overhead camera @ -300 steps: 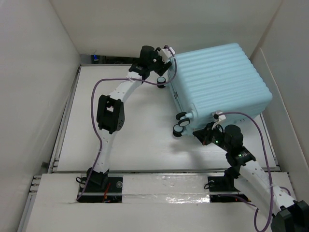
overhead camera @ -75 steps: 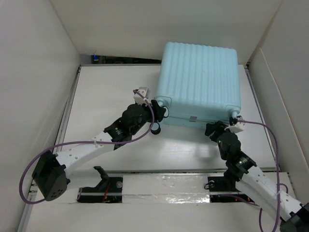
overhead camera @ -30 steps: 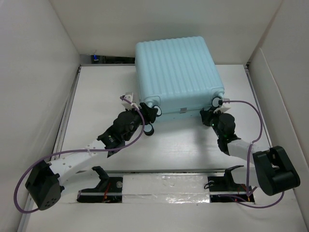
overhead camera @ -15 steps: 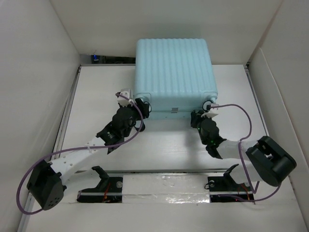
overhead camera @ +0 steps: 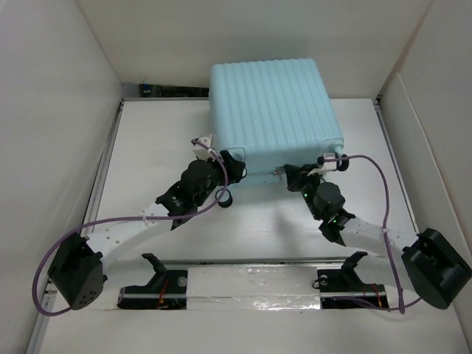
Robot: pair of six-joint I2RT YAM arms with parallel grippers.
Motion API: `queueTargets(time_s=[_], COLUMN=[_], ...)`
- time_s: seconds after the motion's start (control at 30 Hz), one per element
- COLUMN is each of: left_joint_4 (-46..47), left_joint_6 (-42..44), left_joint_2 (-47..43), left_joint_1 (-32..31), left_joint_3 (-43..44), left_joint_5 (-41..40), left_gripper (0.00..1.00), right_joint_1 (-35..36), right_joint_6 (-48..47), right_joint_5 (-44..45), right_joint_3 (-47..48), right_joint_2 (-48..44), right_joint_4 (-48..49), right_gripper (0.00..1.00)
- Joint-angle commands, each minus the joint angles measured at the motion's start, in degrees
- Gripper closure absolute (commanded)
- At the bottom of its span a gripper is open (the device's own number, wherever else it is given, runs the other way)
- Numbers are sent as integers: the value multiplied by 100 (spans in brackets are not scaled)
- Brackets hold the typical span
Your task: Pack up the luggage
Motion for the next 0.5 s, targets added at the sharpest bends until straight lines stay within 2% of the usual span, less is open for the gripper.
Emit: queueTargets(time_s=[0.0, 0.07, 0.1, 0.17, 0.27, 0.37, 0.4, 0.47], left_joint_4=[1112, 1191, 1226, 1262, 1183, 1113, 1104, 1077], left_joint_6=[180, 101, 101, 75, 144, 189, 206, 206], left_joint_2=[-40, 74, 110, 154, 49, -127, -188, -250], left_joint_1=[-262, -262, -262, -262, -314, -315, -315, -315], left_joint_3=[328, 450, 451, 538, 530, 381, 337, 232], left_joint_5=[1282, 1624, 1625, 1704, 1590, 1396, 1361, 1335], left_gripper=[100, 100, 100, 100, 100, 100, 100, 100], right_joint_1=[478, 1346, 1350, 1824, 1930, 1590, 1501, 1325], right_joint_6=[7, 6, 6, 50, 15, 164, 225, 322], right_joint_5=[-507, -419, -401, -279, 125, 205, 179, 135], right_joint_3=[223, 636, 638, 891, 911, 621, 472, 383], right_joint_2=[547, 1590, 1595, 2076, 1940, 1430, 1071, 762], right_joint_4=[541, 1110, 1113, 1342, 938, 552, 394, -229], right_gripper=[100, 100, 100, 100, 100, 99, 87, 73])
